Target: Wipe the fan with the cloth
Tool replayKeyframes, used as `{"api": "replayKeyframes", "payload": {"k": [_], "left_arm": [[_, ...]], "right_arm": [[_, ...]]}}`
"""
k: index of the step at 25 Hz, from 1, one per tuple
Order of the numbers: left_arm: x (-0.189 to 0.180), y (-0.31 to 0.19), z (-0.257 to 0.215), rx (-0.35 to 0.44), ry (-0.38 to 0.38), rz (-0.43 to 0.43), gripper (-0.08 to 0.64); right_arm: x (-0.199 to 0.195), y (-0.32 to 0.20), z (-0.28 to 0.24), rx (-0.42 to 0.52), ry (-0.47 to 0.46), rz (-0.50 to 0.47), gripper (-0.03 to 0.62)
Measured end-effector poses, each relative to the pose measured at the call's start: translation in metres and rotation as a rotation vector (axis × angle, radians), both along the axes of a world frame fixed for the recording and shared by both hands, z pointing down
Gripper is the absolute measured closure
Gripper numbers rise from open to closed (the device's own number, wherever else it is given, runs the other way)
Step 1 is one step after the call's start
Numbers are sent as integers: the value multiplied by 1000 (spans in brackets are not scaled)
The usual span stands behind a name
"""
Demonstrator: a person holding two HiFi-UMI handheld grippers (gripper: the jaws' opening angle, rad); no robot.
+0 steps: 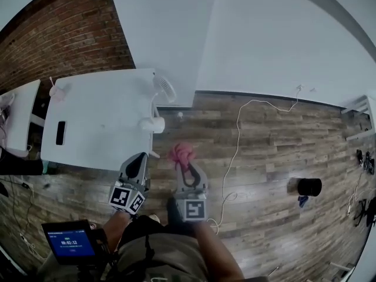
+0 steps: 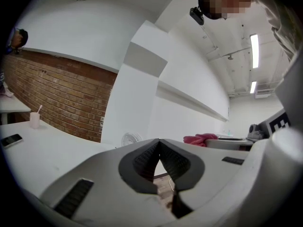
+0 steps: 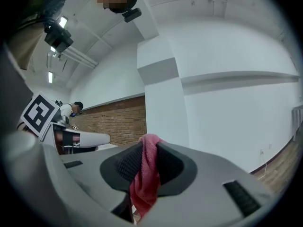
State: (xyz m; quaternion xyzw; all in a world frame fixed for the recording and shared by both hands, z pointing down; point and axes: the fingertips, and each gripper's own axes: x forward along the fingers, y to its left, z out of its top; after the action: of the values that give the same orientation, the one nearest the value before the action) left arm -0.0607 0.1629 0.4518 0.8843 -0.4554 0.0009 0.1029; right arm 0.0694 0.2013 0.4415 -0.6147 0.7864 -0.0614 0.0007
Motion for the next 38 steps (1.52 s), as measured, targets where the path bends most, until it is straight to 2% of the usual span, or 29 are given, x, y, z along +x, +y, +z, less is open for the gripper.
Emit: {"api": "replayKeyframes", "payload": {"k": [3, 5, 7, 9, 12, 18, 22, 29, 38], "left_arm": [[-2, 17, -11, 38, -19, 22, 540], [-14, 53, -22, 64, -35, 34, 540], [-30, 88, -29, 75, -41, 32, 540], [-52, 117, -30, 58, -47, 6, 540], [-92, 163, -32, 32, -69, -40, 540], [-110, 231, -38, 20, -76, -83, 540], [-121, 257, -45, 61, -69, -114, 540], [-120, 296, -56, 68, -75, -139, 540], [-128, 311, -64, 113, -70, -149, 540]], "right_arm": [[-3, 23, -3, 2, -19, 31, 488], [-12, 55, -11, 12, -45, 54, 488], [-26, 85, -19, 30, -33, 61, 488], [-49, 110, -23, 52, -8, 47, 488], [-98, 153, -23, 60, -40, -19, 489], [-129, 221, -35, 23, -57, -62, 489], [-137, 244, -39, 7, -53, -92, 494], [-144, 275, -60, 26, -27, -137, 495], [-152, 283, -72, 72, 2, -146, 495]]}}
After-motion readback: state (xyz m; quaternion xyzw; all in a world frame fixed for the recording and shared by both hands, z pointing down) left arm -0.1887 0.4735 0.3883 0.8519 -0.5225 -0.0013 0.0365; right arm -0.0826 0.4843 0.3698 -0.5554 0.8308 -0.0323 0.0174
